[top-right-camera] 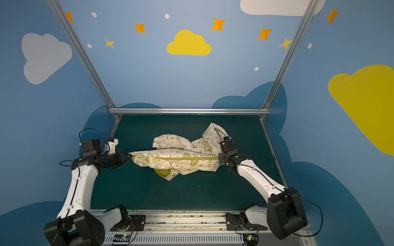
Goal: Zip up the jacket
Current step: 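Lower the jacket onto the table and open both grippers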
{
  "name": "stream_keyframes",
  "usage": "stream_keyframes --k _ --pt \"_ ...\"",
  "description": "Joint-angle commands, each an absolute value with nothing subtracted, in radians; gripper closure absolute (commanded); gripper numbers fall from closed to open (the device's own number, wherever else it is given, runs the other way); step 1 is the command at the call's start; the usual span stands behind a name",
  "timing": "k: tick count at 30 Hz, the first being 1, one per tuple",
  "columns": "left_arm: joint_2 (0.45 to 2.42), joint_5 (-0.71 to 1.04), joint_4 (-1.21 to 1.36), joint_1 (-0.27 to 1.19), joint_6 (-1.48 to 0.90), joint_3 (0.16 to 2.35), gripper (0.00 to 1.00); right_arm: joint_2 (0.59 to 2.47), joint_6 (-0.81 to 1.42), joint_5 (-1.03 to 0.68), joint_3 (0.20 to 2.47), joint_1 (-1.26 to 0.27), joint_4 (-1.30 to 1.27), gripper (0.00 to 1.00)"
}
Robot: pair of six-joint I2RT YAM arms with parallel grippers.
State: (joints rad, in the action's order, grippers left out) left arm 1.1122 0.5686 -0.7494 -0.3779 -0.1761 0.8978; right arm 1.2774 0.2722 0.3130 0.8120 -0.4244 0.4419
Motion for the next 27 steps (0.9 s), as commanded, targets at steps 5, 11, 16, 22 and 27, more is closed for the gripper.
stream_keyframes --k 5,11,16,22,27 --pt "1.115 0.501 -0.739 -0.354 -0.149 0.865 0.96 1.206 0.37 0.337 0.768 -0.369 0.387 1.0" --pt "1.099 0.508 -0.706 -0.351 -0.157 0.833 0.9 1.172 0.375 0.331 0.74 -0.344 0.356 0.99" --pt "1.106 0.535 -0.676 -0.35 -0.152 0.814 0.14 1.148 0.35 0.302 0.728 -0.317 0.336 0.15" --pt "1.084 0.426 -0.636 -0.351 -0.09 0.815 0.01 1.104 0.297 0.297 0.732 -0.27 0.332 0.14" --pt "0.976 0.382 -0.454 -0.351 -0.073 0.741 0.01 1.057 0.246 0.307 0.679 -0.225 0.223 0.14"
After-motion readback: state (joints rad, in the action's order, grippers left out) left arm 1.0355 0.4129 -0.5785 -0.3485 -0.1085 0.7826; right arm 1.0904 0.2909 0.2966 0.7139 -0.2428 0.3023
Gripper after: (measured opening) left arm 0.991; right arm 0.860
